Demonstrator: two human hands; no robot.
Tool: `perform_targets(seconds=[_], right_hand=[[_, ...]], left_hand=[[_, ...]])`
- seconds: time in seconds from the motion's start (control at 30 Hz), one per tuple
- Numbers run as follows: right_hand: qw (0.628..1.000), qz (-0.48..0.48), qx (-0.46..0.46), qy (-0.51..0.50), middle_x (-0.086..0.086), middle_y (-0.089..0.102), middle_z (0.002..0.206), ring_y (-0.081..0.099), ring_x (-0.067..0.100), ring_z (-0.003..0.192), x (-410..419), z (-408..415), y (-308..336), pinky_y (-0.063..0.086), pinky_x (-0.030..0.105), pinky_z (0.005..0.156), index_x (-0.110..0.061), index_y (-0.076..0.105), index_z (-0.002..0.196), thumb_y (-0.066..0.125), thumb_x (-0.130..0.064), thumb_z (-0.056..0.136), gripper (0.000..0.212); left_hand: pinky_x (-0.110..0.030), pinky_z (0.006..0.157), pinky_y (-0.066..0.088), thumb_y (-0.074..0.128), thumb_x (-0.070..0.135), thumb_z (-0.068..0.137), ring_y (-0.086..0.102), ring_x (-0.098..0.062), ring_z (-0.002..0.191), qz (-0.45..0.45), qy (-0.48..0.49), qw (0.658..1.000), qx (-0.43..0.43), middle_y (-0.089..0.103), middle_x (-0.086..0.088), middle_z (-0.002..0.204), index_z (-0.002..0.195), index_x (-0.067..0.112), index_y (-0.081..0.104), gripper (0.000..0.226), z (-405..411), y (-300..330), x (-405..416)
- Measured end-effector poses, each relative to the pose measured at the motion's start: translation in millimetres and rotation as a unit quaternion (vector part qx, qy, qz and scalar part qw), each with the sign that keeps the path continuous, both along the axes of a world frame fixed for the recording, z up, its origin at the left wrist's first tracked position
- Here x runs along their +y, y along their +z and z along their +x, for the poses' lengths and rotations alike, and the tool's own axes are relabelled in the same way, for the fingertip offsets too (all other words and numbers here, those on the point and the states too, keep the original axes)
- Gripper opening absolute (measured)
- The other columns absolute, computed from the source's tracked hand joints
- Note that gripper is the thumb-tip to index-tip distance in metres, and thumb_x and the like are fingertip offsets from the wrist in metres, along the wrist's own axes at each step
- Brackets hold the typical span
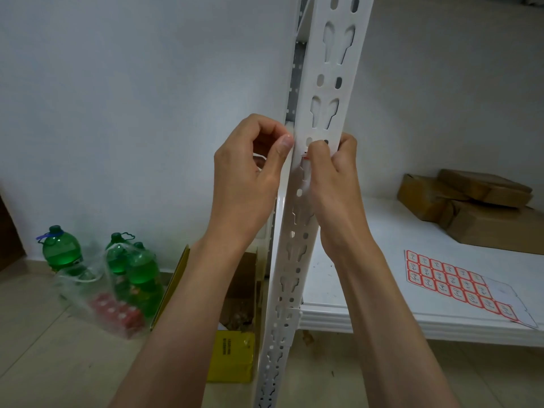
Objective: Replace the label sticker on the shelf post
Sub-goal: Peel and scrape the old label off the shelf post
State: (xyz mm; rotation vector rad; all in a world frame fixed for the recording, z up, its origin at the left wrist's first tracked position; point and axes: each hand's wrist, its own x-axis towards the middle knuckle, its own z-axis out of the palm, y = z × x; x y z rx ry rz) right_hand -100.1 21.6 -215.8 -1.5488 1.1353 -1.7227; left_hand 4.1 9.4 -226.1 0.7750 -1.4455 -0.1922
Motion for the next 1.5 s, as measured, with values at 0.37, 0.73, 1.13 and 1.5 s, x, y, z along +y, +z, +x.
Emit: perform_targets(seconds=[0.37,0.73,1.13,1.5], right_hand=[[1.0,-0.004,-0.019,0.005,-0.021,0.047,0.092,0.053,0.001,0.081,-2.0,-0.8,-0.3,0.041,0.005,0.051,-0.029,0.034,0.117,0.04,-0.036,0.105,0.015],[0.996,0.051,-0.06,0.048,-0.012,0.056,0.09,0.055,0.002,0.078,-6.1,-7.3,-0.9,0.046,0.011,0.053,-0.022,0.045,0.115,0.04,-0.026,0.104,0.013],[0.975,0.059,-0.144,0.161,0.001,0.06,0.079,0.059,0.01,0.07,-1.0,-22.1,-5.0,0.052,0.028,0.068,-0.012,0.054,0.093,0.035,-0.031,0.102,0.028],[0.979,0.089,-0.13,0.129,0.02,0.064,0.116,0.063,0.028,0.104,-8.6,-14.0,-6.8,0.051,0.051,0.092,-0.004,0.057,0.119,0.054,-0.05,0.073,0.065]], left_hand=[[-0.005,0.075,0.047,0.065,0.025,0.096,0.062,-0.002,0.09,-0.034,0.03,0.999,-0.005,0.065,0.012,0.094,0.099,0.019,0.067,0.007,5.2,2.4,0.9],[-0.008,0.074,0.05,0.07,0.019,0.092,0.065,-0.004,0.084,-0.069,0.033,0.996,-0.037,0.068,0.007,0.091,0.096,0.013,0.073,0.008,7.6,2.4,2.7],[-0.011,0.074,0.049,0.079,0.018,0.086,0.061,-0.009,0.079,-0.176,0.113,0.97,-0.123,0.068,-0.006,0.086,0.093,0.008,0.08,0.012,-0.5,-2.4,-0.8],[-0.024,0.069,0.047,0.066,0.02,0.096,0.059,-0.021,0.08,-0.197,0.205,0.95,-0.13,0.065,-0.008,0.089,0.093,0.011,0.075,0.013,-14.3,-14.6,-2.2]])
